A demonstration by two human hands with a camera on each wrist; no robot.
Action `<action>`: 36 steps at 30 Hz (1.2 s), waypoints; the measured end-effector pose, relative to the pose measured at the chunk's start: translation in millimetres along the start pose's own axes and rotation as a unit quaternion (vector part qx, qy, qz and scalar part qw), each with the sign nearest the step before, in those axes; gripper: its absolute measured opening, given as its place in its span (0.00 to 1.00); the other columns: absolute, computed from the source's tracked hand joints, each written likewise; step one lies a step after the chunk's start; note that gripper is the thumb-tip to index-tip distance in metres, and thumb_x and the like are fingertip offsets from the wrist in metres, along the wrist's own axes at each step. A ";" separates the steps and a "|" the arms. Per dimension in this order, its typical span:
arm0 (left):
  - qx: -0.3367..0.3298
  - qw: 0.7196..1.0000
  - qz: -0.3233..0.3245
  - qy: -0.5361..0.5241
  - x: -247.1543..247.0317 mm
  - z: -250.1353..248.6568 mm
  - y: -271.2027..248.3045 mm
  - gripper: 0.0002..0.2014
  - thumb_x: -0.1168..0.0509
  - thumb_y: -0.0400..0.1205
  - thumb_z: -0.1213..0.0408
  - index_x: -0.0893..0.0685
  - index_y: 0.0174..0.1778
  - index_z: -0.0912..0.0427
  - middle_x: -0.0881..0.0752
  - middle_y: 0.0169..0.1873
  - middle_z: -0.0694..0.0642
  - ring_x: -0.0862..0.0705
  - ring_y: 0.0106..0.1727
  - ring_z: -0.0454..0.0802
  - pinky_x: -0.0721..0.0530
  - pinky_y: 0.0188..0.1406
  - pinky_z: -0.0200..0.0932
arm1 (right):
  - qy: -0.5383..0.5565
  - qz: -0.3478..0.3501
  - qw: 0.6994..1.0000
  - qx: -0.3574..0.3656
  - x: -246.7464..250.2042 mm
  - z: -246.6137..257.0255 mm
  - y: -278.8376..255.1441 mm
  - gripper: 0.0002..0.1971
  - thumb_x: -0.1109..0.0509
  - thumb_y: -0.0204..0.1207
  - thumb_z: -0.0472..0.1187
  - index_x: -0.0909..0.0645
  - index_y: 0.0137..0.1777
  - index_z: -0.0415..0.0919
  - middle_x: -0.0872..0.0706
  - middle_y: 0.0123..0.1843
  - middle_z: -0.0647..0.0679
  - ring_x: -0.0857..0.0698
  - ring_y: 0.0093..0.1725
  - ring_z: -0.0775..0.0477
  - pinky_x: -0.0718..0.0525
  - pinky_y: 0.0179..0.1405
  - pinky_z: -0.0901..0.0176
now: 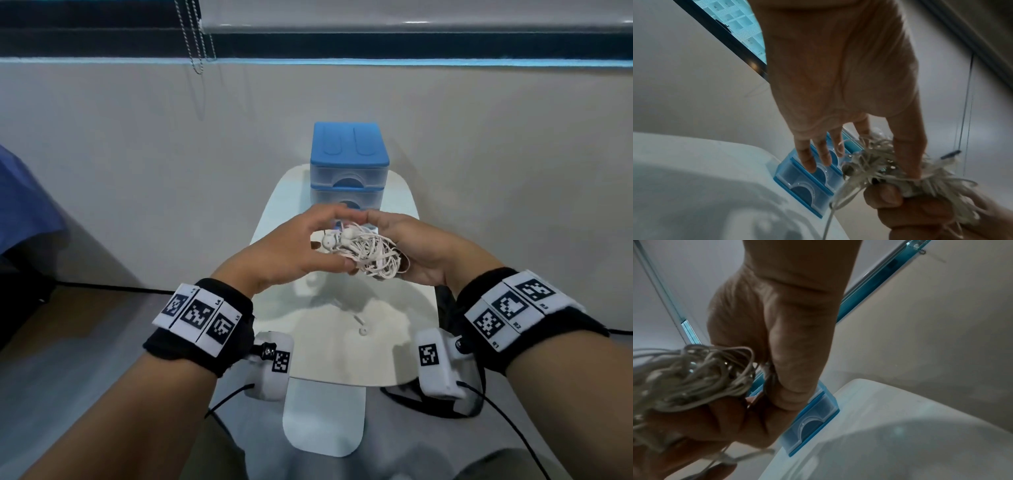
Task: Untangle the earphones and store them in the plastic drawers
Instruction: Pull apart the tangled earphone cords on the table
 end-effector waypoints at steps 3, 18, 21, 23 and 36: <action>0.004 1.000 0.004 -0.013 0.1 1.2 1.2 0.22 0.21 0.80 0.67 0.17 0.69 0.61 0.12 0.67 0.50 0.11 0.64 0.58 0.14 0.68 0.53 | -0.041 0.014 0.999 -0.025 -2.2 3.9 2.4 0.12 0.43 0.90 0.38 0.17 0.59 0.43 0.09 0.46 0.36 0.11 0.37 0.40 0.20 0.25 0.60; 0.071 0.992 -0.084 -0.063 0.4 8.6 -9.6 0.09 0.23 0.81 0.62 0.10 0.53 0.63 0.10 0.40 0.55 0.17 0.39 0.47 0.22 0.36 0.37 | -0.298 -0.100 0.923 0.221 7.6 19.3 -26.6 0.02 0.22 0.79 0.34 0.08 0.49 0.38 0.09 0.39 0.45 0.16 0.38 0.55 0.20 0.43 0.66; 0.076 0.990 -0.088 -0.077 -0.1 8.3 -12.6 0.11 0.24 0.82 0.63 0.10 0.58 0.60 0.07 0.44 0.58 0.14 0.41 0.49 0.21 0.40 0.42 | -0.291 -0.098 0.929 0.208 8.8 13.7 -28.2 0.02 0.23 0.80 0.32 0.09 0.47 0.35 0.11 0.38 0.43 0.17 0.39 0.50 0.18 0.45 0.57; 0.080 0.988 -0.091 -0.095 0.4 7.7 -13.8 0.14 0.25 0.83 0.64 0.14 0.64 0.57 0.07 0.42 0.57 0.13 0.39 0.49 0.19 0.38 0.39 | -0.297 -0.095 0.931 0.191 8.5 10.8 -28.0 0.03 0.24 0.81 0.34 0.10 0.47 0.35 0.12 0.37 0.47 0.17 0.38 0.51 0.18 0.44 0.56; 0.099 0.988 -0.049 -0.103 -14.0 6.4 -17.5 0.08 0.28 0.85 0.66 0.12 0.58 0.62 0.08 0.54 0.68 0.11 0.48 0.57 0.15 0.54 0.54 | -0.225 0.003 0.973 0.047 1.2 -0.4 -32.2 0.09 0.27 0.84 0.35 0.13 0.41 0.39 0.20 0.33 0.50 0.28 0.31 0.54 0.31 0.36 0.60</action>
Point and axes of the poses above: each hand's wrist, its own y-axis towards the middle knuckle, its own x-axis out of the back of the hand, z = x × y, the point moved 2 cm from there along y, towards the middle knuckle
